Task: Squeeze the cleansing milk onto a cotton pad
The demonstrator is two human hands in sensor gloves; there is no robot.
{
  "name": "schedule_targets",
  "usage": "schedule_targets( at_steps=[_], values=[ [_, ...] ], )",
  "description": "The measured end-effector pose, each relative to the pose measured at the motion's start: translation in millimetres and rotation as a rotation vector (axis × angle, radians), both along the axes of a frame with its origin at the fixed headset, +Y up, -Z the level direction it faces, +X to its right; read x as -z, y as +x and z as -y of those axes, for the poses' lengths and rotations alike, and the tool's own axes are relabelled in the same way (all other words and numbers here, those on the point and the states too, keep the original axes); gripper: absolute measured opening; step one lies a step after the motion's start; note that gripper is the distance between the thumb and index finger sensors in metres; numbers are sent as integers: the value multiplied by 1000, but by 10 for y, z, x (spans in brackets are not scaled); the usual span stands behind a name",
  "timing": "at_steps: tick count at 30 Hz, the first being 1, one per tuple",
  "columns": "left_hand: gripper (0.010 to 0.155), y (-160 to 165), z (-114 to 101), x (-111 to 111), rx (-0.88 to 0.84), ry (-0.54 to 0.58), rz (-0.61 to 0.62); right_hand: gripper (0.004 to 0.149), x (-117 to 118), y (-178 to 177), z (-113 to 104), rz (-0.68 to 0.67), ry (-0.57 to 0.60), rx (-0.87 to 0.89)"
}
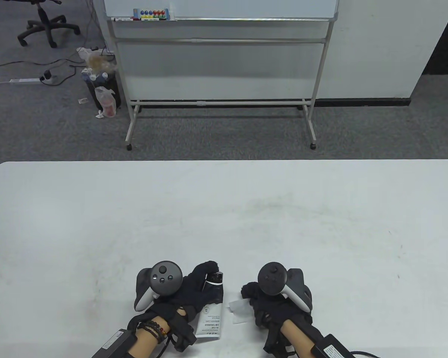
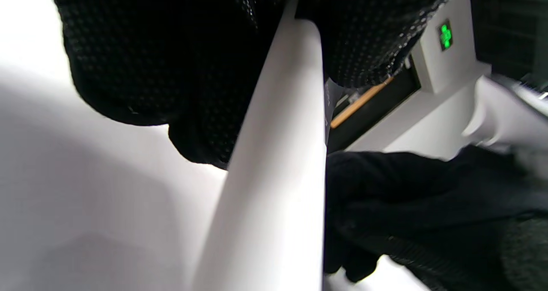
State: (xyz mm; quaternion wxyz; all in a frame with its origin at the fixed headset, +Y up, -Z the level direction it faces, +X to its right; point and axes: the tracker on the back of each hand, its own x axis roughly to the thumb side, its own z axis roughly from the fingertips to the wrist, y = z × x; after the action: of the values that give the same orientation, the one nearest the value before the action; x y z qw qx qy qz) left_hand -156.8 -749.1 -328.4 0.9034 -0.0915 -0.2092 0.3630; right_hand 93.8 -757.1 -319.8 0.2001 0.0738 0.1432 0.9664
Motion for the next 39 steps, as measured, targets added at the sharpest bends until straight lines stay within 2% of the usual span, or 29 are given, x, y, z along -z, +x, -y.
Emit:
schedule_targets(
  at_steps=[3, 8, 14, 18, 24, 32, 39],
  values=[
    [71, 64, 1, -16, 120, 8, -10, 53, -1, -17, -40, -20, 83, -137],
    [71, 95, 61, 7, 273, 4, -20, 62, 27, 40, -94, 8, 136, -200],
    [71, 99, 175, 39, 328, -26, -32, 67, 33, 206, -216, 69, 188, -168],
    [72, 151, 209, 38, 482, 21, -44, 67, 47, 303, -260, 103, 207, -137],
    [78, 161, 122, 6, 654, 112, -26, 69, 64, 414, -298, 128, 225, -114],
    [84, -289, -64, 139, 512, 134, -70, 70, 79, 465, -370, 137, 259, -98],
    [85, -583, -38, 247, 448, 87, -61, 71, 110, 477, -304, 135, 234, -119]
  ],
)
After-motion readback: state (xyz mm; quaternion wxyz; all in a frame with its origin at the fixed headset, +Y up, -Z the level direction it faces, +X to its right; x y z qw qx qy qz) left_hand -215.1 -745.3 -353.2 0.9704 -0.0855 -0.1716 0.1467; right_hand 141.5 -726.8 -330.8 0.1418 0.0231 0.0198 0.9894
